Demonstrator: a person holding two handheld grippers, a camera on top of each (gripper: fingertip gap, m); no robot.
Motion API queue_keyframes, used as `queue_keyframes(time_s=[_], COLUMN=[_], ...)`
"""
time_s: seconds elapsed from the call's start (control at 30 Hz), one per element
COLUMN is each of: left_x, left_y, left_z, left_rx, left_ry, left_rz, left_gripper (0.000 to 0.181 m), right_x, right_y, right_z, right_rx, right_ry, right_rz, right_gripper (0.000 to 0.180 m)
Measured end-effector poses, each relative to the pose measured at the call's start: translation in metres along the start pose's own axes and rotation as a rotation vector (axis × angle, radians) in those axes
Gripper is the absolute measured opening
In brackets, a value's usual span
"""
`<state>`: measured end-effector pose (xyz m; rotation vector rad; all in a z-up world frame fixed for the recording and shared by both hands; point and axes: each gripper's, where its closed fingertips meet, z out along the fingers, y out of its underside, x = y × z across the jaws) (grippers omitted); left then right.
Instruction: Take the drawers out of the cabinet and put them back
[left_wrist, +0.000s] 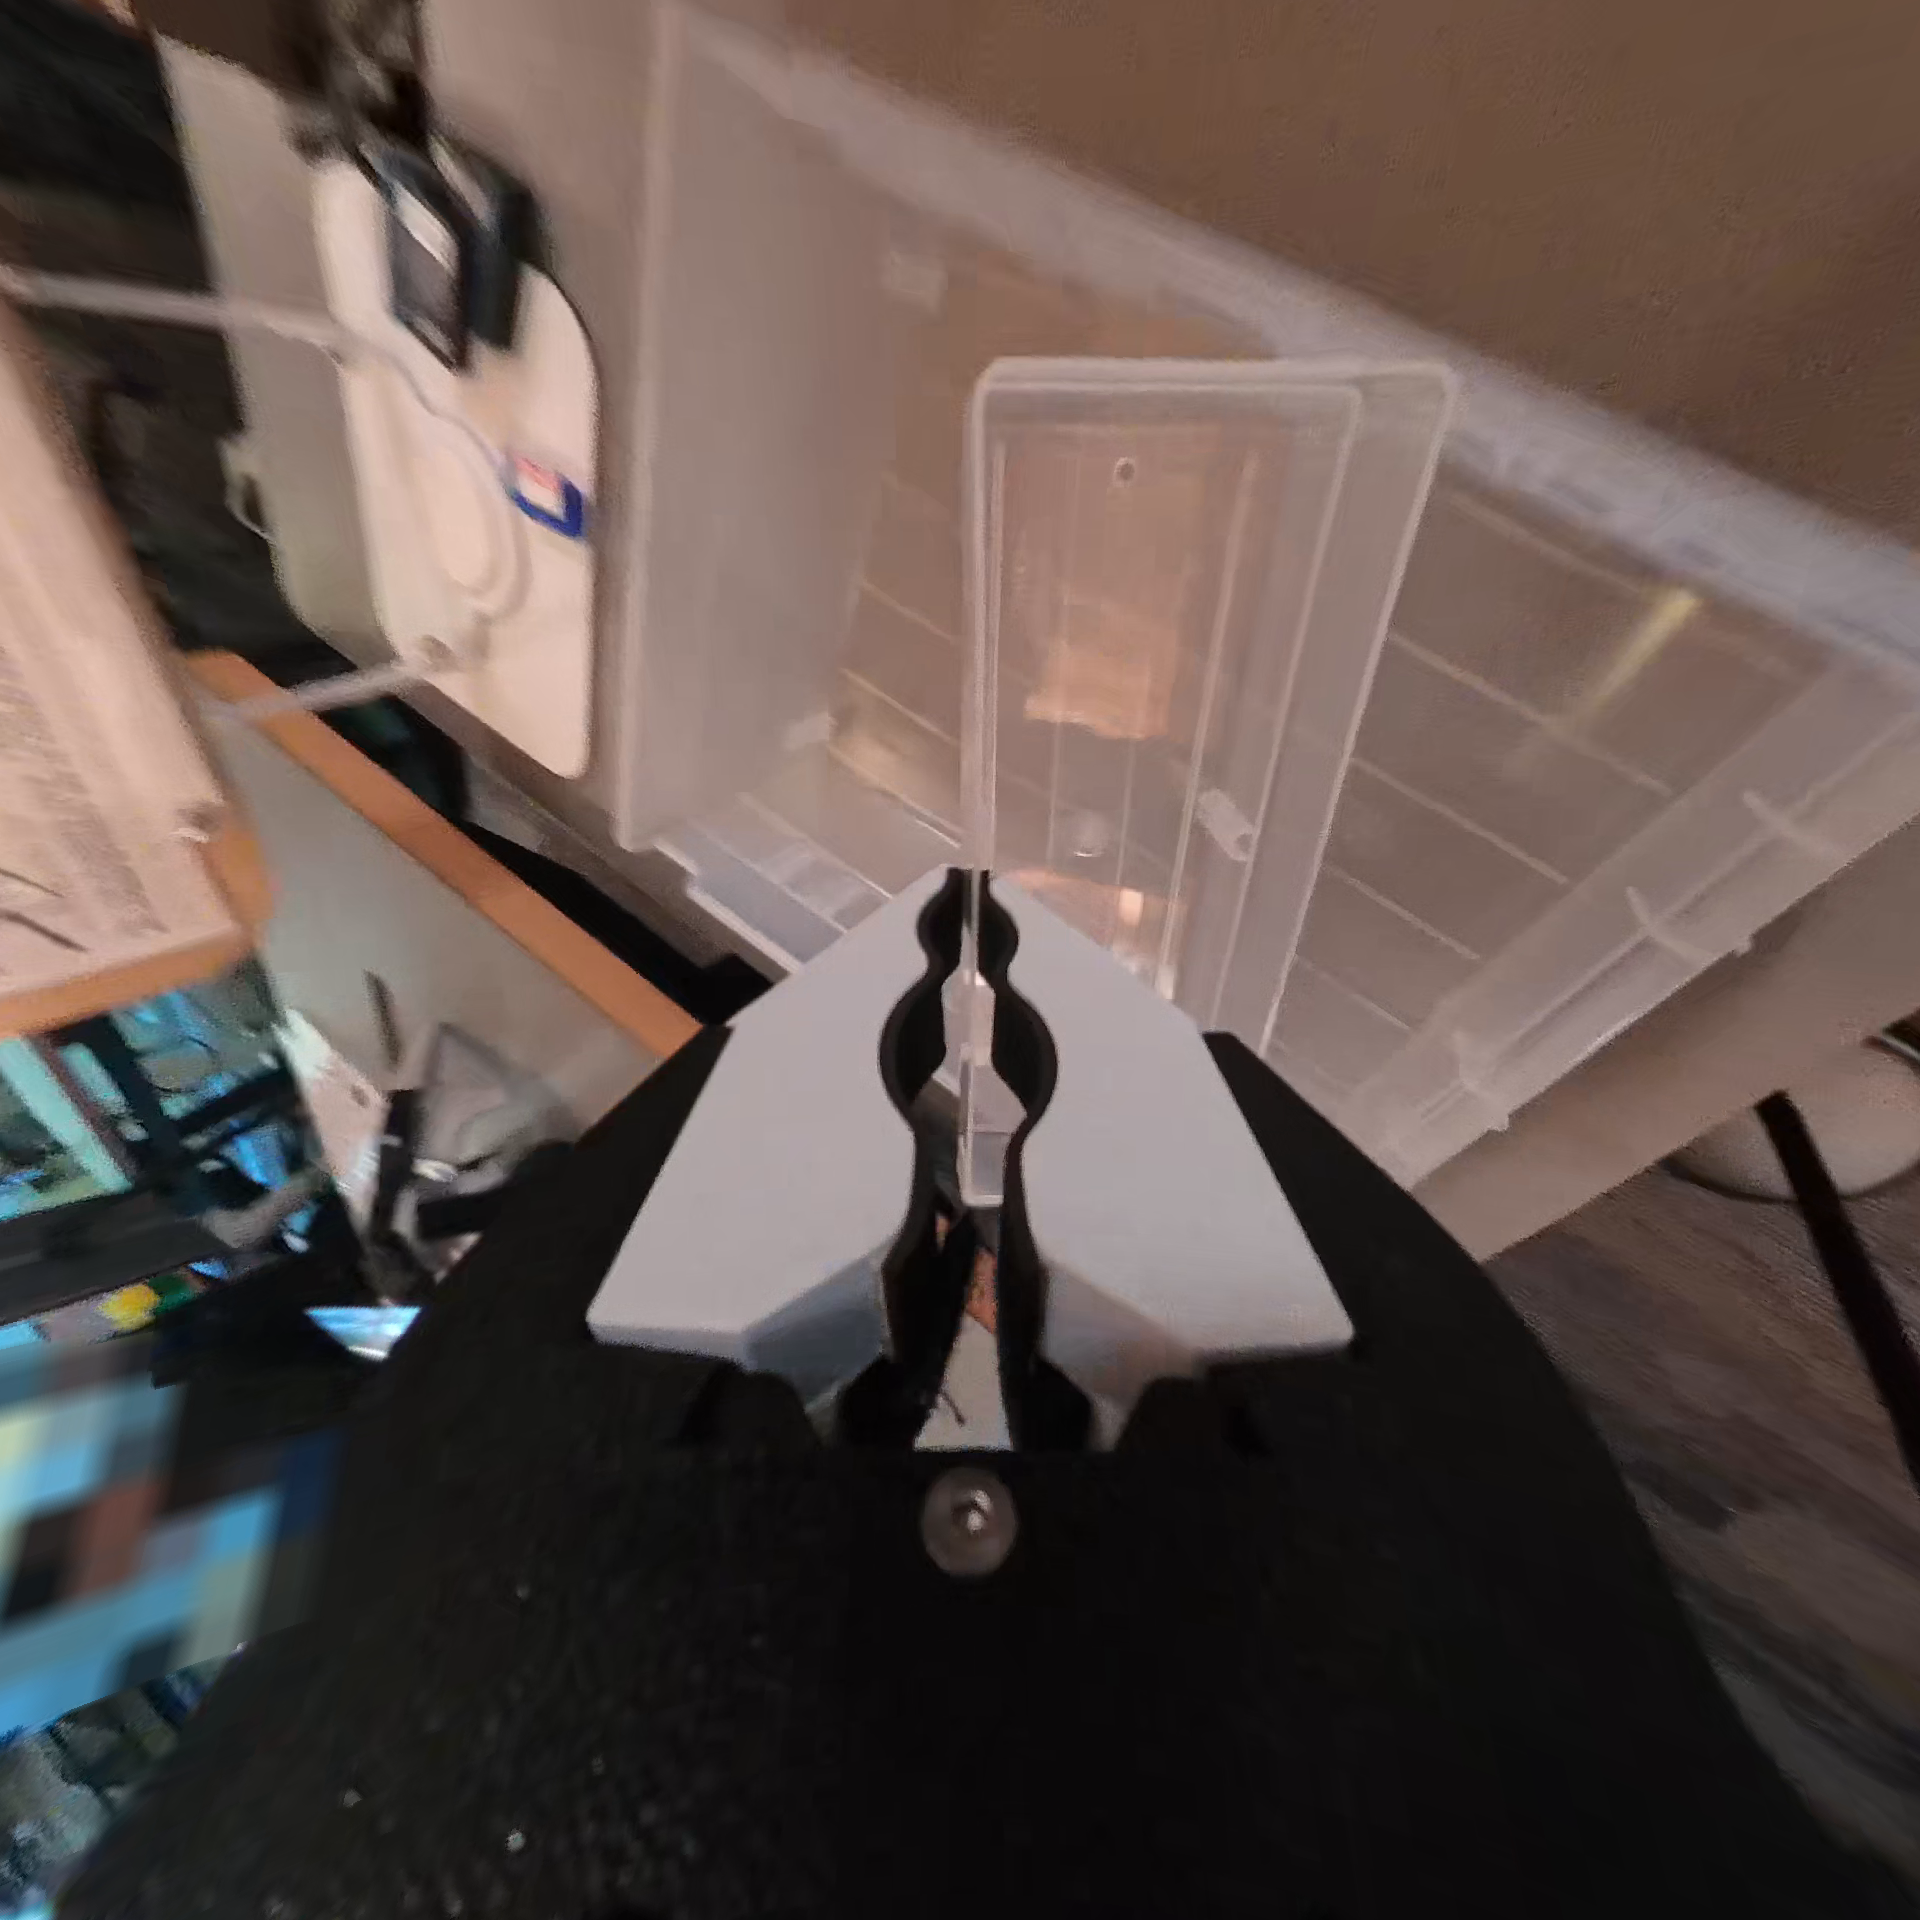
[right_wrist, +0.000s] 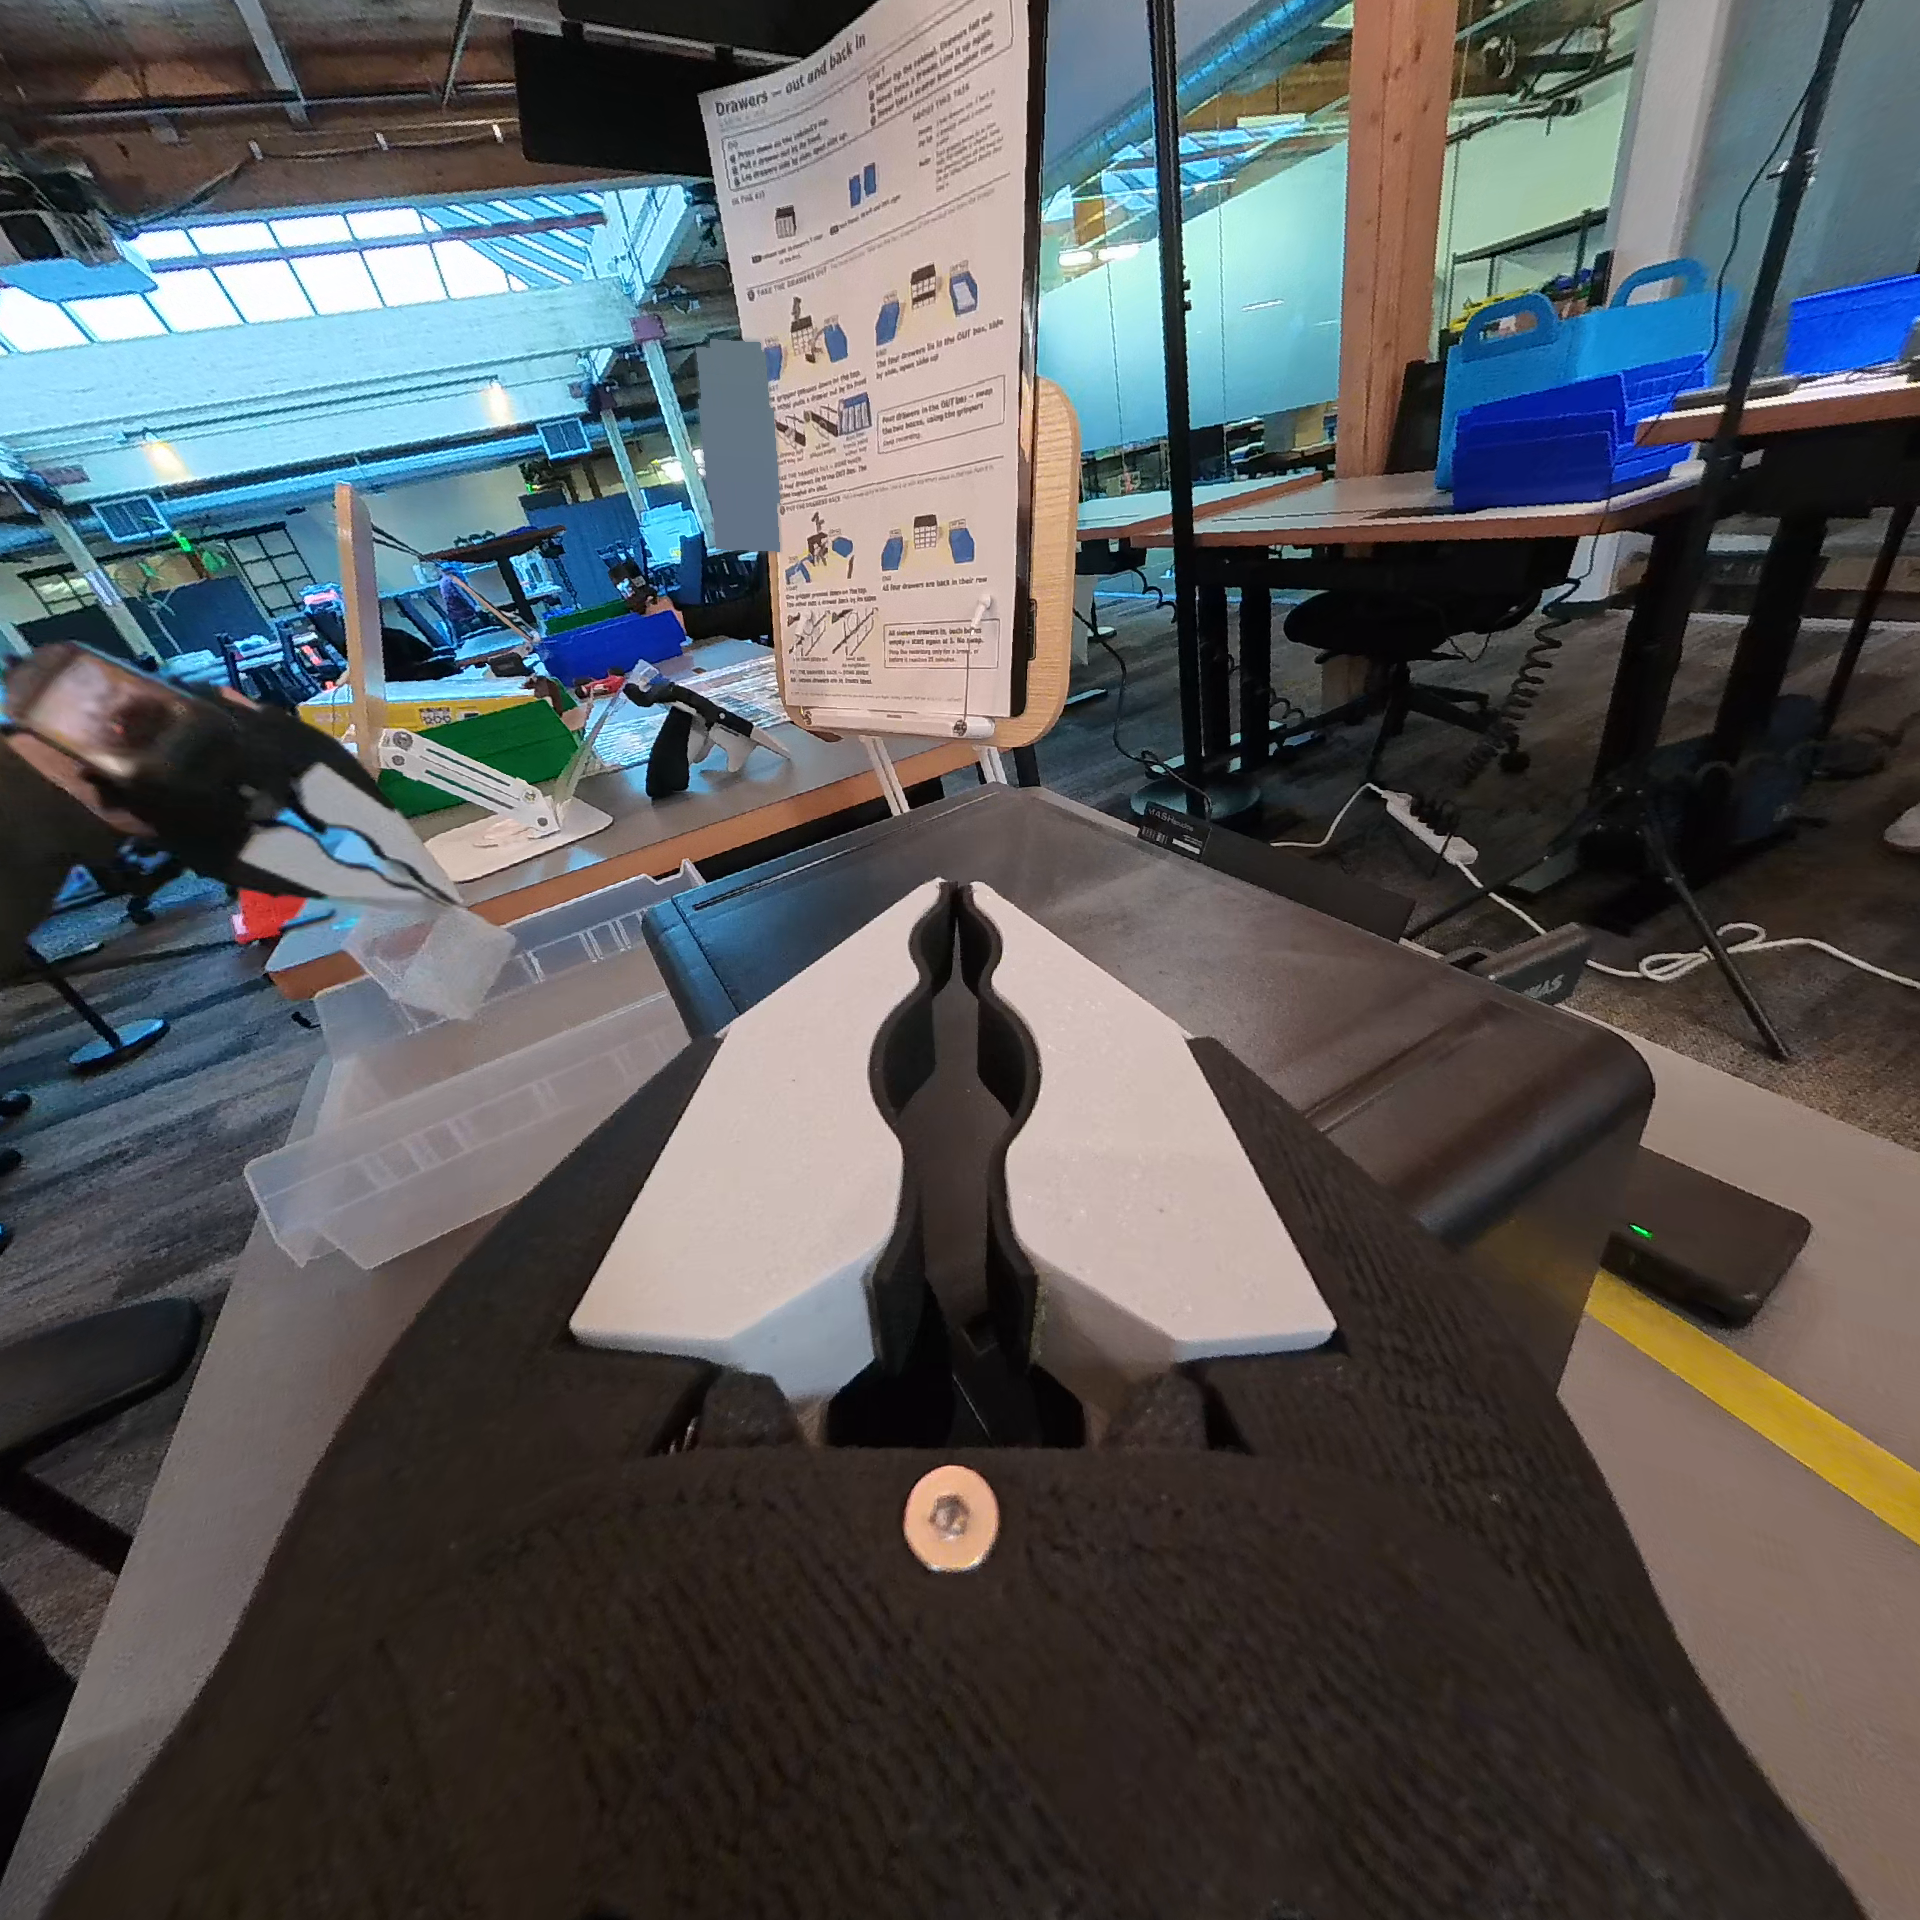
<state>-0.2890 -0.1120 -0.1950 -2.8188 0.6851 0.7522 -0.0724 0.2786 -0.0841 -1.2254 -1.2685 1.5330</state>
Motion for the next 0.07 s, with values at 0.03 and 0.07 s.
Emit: queue_keyframes(time_s=[0.03,0.07], left_x=[-0.004,-0.005], left_y=[-0.016,-0.035], left_z=[-0.011,-0.021], left_rx=[0.033,0.078], left_ry=[-0.016,-0.020], left_rz=[0.022,0.045], left_gripper=[0.000,0.000], right_x=[0.000,0.000], right_y=[0.000,0.000], right_z=[0.000,0.000], right_rx=[-0.001,-0.002], right_ry=[0.001,0.002], right_rz=[-0.001,-0.003], right_gripper=[0.000,0.000])
